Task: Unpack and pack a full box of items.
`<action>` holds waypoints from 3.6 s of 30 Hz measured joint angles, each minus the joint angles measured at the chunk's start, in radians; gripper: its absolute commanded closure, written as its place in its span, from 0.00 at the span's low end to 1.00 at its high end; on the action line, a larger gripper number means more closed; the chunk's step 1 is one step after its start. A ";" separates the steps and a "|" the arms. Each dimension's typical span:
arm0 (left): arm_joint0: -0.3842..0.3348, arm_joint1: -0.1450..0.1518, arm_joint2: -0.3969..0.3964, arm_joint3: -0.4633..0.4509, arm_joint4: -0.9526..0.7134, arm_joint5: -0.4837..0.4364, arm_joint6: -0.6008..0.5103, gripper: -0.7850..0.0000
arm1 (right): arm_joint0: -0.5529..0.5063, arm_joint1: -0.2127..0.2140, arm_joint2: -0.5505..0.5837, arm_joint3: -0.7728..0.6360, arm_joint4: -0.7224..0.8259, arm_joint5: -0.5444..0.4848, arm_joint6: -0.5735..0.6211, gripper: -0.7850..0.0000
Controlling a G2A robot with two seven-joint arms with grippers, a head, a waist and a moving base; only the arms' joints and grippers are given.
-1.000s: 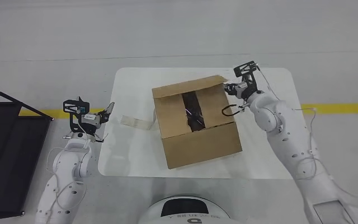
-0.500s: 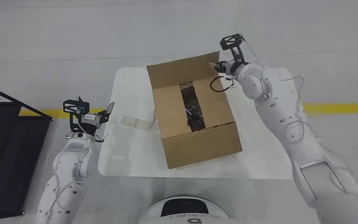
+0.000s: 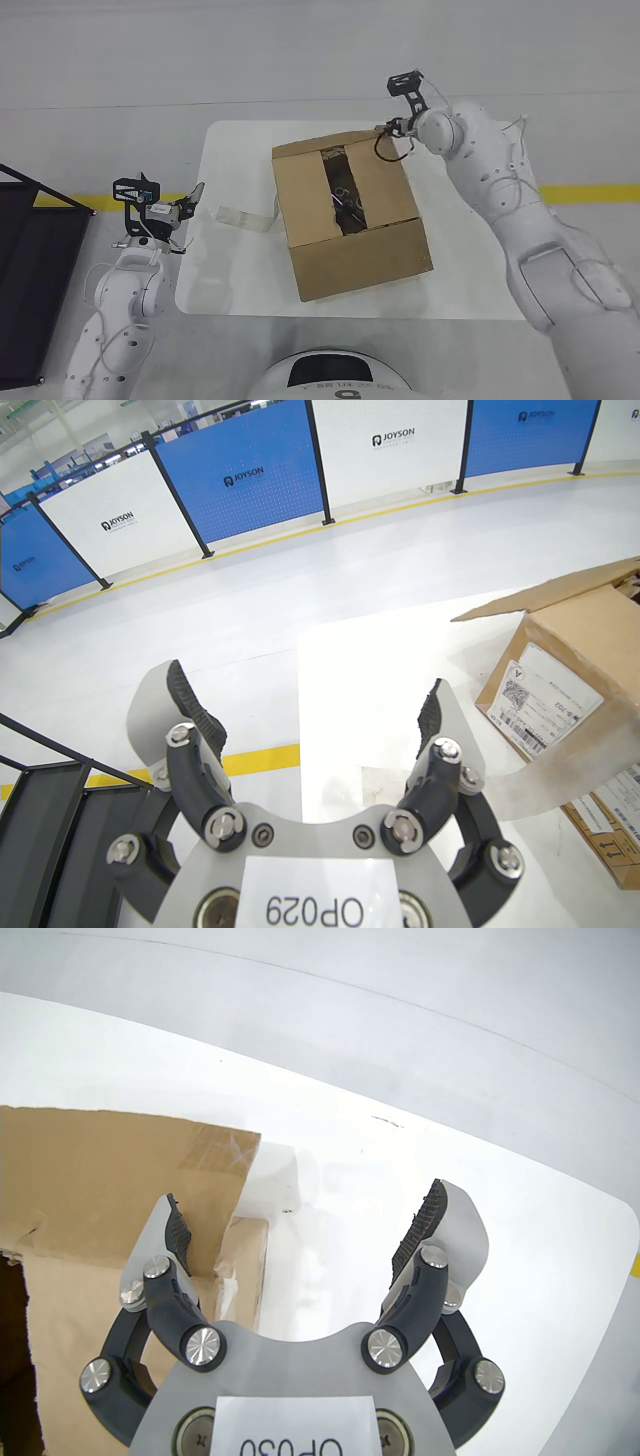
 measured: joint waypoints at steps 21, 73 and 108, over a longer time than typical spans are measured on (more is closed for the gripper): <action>0.000 0.000 0.000 0.000 0.000 0.000 0.000 0.00 | -0.484 0.159 0.432 -0.476 0.123 -0.572 -0.489 0.00; 0.000 0.000 0.000 0.000 0.000 0.000 0.000 0.00 | 0.001 -0.080 -0.153 0.063 1.601 -0.321 0.725 0.00; 0.023 -0.009 -0.130 0.049 -0.165 0.044 0.040 0.00 | 0.141 -0.454 -0.416 0.417 1.433 -0.326 0.644 0.00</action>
